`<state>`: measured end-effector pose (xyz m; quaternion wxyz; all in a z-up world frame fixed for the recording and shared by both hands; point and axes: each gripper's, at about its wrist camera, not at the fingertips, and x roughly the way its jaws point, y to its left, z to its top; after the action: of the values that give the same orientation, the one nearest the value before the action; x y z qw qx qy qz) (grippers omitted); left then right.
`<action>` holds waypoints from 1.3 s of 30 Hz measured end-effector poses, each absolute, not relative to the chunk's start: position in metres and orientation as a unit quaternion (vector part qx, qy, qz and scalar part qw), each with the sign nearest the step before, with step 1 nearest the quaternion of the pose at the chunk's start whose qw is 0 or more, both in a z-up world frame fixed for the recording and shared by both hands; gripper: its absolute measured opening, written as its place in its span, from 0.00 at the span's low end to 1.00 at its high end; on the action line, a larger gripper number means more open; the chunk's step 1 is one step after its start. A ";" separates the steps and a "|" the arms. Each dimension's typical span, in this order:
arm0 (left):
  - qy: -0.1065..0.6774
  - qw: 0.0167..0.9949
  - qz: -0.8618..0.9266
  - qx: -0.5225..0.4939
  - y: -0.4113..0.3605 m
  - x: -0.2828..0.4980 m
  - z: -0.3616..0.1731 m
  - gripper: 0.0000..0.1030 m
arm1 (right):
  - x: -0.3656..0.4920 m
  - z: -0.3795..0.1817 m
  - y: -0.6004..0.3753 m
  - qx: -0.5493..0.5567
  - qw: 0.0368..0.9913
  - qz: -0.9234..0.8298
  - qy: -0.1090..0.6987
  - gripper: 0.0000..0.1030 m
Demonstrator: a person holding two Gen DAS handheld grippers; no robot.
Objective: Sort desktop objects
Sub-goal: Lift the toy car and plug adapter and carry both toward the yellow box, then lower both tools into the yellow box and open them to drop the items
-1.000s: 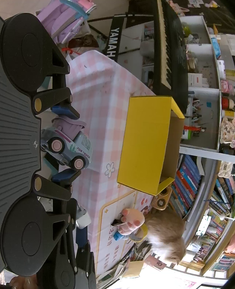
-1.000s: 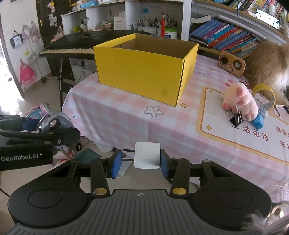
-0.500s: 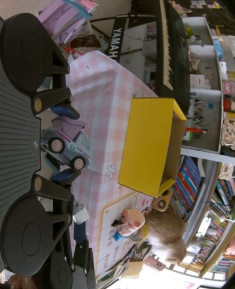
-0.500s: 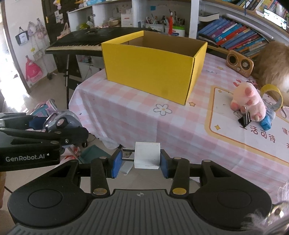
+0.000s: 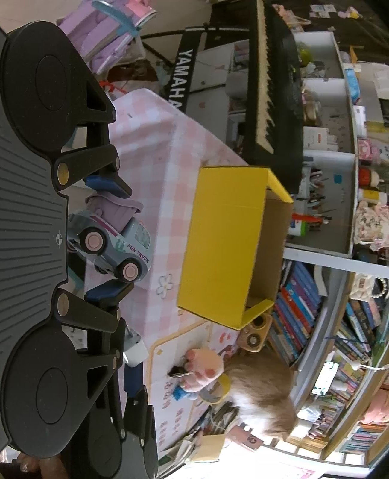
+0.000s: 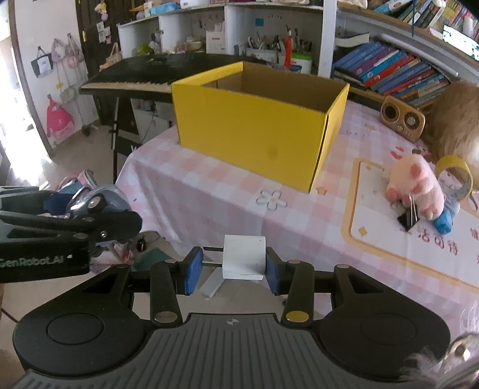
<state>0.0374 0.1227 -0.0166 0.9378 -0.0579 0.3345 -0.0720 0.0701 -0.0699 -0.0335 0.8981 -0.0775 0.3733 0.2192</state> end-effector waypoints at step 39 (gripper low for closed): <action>0.349 0.934 -0.052 0.051 0.082 0.304 0.007 0.56 | 0.346 -0.013 -0.040 -0.262 0.858 0.296 0.327 0.40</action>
<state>0.3045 0.0822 0.0066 0.9342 0.0507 0.3493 -0.0519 0.3455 -0.0404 -0.0134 0.8583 -0.2620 0.3274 0.2956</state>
